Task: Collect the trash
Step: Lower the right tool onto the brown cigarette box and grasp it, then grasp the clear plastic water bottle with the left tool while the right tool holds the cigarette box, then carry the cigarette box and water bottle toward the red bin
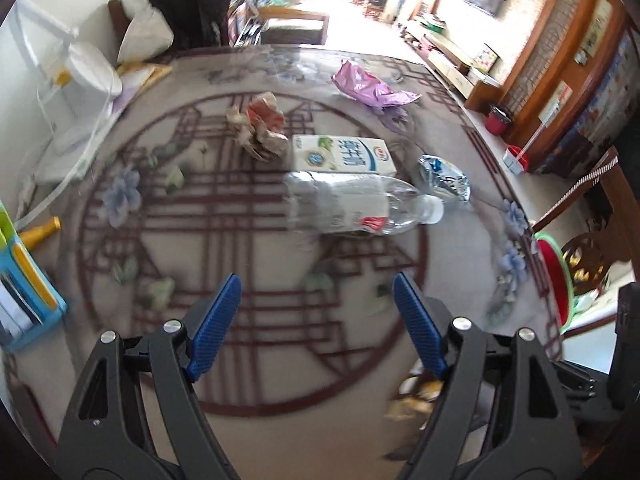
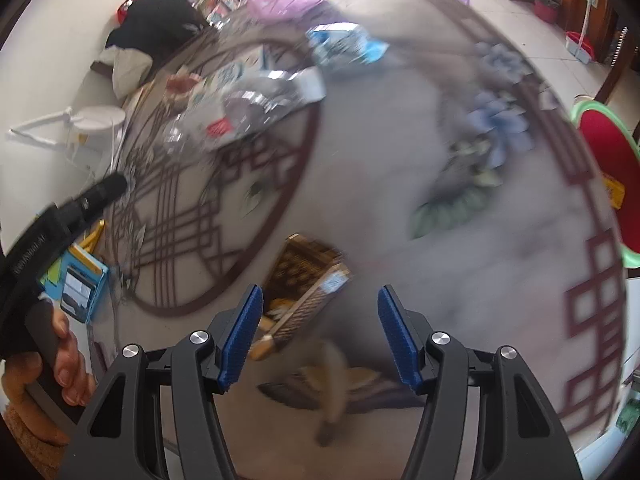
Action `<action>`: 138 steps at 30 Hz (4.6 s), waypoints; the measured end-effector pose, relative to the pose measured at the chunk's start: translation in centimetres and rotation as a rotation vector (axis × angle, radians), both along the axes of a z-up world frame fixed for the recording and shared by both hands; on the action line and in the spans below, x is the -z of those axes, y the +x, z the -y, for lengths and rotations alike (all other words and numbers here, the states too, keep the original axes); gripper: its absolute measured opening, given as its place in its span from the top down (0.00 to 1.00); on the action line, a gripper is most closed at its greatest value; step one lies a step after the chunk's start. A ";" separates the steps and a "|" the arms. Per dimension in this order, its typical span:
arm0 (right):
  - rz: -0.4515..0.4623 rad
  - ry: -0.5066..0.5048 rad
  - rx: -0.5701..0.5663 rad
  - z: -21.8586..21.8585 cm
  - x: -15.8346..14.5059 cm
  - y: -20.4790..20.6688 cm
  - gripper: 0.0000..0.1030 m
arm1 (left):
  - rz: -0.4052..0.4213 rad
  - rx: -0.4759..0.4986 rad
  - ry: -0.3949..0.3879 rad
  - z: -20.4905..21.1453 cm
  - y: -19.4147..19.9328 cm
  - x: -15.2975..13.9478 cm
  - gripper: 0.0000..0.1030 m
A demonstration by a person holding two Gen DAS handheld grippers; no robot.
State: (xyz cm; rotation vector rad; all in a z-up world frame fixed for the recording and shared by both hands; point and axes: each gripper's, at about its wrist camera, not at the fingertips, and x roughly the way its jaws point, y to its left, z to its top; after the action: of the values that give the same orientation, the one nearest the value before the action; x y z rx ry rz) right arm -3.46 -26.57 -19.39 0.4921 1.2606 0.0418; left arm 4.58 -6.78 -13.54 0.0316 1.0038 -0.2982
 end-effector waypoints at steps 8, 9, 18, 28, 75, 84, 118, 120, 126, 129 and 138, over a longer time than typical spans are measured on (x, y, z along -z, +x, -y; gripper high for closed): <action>-0.056 -0.086 0.022 -5.0 2.3 1.6 0.50 | 0.052 0.160 0.048 -2.1 2.4 -0.2 0.24; -0.051 -0.117 0.007 -5.5 2.5 1.8 0.55 | 0.052 0.182 0.052 -2.0 2.6 -0.2 0.24; 0.024 -0.153 0.007 -5.0 0.8 2.1 0.66 | 0.072 0.582 0.179 3.9 5.6 1.9 0.17; -0.013 -0.202 0.050 -2.7 0.3 1.7 0.61 | -0.031 0.787 0.276 9.7 8.9 5.6 0.17; 0.135 -0.298 0.012 -3.0 -3.0 0.5 0.67 | -0.153 0.259 0.014 1.2 5.3 5.0 0.49; 0.223 -0.329 0.024 -2.9 -5.3 -0.1 0.67 | 0.030 0.124 -0.048 -0.1 2.5 -0.9 0.54; 0.306 -0.350 0.099 2.9 -7.7 -2.3 0.67 | 0.099 0.144 -0.042 4.5 -1.0 -3.5 0.54; 0.304 -0.345 0.097 3.7 -7.7 -2.3 0.67 | 0.097 0.144 -0.036 5.3 -1.2 -3.5 0.54; 0.312 -0.336 0.092 6.3 -7.9 -2.6 0.67 | 0.100 0.150 -0.029 8.1 -1.8 -3.7 0.54; 0.320 -0.332 0.091 7.9 -8.1 -2.8 0.67 | 0.104 0.149 -0.029 9.5 -2.1 -4.0 0.54; 0.335 -0.320 0.115 12.4 -8.5 -3.6 0.67 | 0.108 0.152 -0.011 13.3 -3.2 -4.4 0.54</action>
State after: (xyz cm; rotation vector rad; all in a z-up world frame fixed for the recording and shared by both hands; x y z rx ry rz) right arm -7.07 -38.95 -10.93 0.2648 0.8870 -0.1665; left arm 1.39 -20.03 -9.16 0.1130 0.8943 -0.4365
